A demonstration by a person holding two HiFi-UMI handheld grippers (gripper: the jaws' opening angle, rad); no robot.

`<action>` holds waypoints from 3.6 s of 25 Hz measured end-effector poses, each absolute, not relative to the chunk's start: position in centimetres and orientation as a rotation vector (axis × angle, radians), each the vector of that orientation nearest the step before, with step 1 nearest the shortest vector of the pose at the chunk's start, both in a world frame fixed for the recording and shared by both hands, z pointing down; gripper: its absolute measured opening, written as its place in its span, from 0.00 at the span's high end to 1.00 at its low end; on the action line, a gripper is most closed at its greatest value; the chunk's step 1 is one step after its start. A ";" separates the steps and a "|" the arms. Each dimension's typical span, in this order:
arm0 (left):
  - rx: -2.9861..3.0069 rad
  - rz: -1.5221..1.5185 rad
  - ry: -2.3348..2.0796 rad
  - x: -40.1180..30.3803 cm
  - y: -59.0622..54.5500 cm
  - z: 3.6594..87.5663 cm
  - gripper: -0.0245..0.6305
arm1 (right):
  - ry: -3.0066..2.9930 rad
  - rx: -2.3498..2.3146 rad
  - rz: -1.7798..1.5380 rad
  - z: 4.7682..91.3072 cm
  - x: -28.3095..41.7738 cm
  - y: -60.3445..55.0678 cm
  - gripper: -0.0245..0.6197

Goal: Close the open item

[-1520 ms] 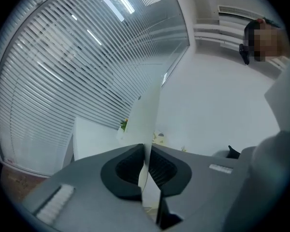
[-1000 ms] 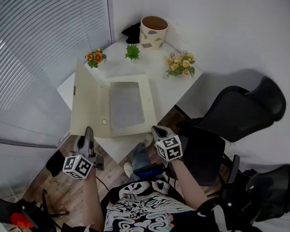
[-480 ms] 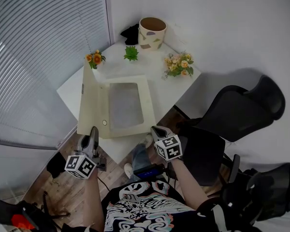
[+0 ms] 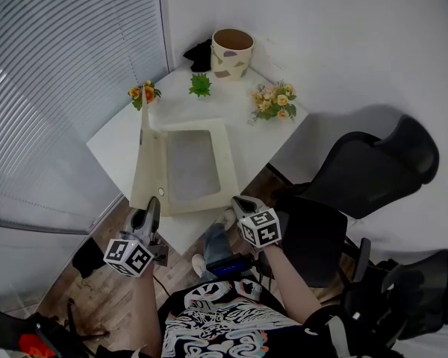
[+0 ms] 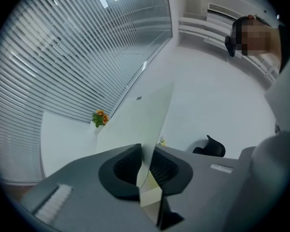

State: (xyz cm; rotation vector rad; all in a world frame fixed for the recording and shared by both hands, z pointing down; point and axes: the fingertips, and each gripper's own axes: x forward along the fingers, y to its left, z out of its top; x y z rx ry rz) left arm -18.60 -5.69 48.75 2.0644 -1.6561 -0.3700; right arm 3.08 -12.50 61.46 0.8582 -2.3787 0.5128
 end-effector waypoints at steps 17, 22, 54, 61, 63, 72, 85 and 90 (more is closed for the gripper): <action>2.146 -0.298 -1.552 -15.1 -7.3 49.0 0.90 | -2.391 0.854 0.537 61.6 3.1 -12.6 0.96; 2.171 -0.259 -1.517 -14.0 -7.9 49.3 0.89 | -2.394 0.850 0.537 61.6 3.0 -12.6 0.96; 2.267 0.030 -1.323 -7.9 -10.3 52.4 0.85 | -2.423 0.759 0.591 61.5 2.9 -12.5 0.96; 2.295 0.166 -1.274 -6.3 -10.6 53.8 0.85 | -2.425 0.754 0.596 61.5 2.9 -12.4 0.96; 2.300 0.197 -1.258 -6.0 -10.8 54.1 0.85 | -2.425 0.753 0.599 61.5 2.9 -12.5 0.96; 2.303 0.327 -1.199 -4.9 -11.1 55.7 0.83 | -2.426 0.737 0.601 61.5 2.8 -12.5 0.96; 2.305 0.594 -1.142 -3.6 -11.3 57.8 0.81 | -2.438 0.720 0.627 61.4 2.7 -12.5 0.96; 2.303 0.692 -1.103 -3.1 -11.4 58.6 0.80 | -2.440 0.706 0.634 61.5 2.6 -12.5 0.96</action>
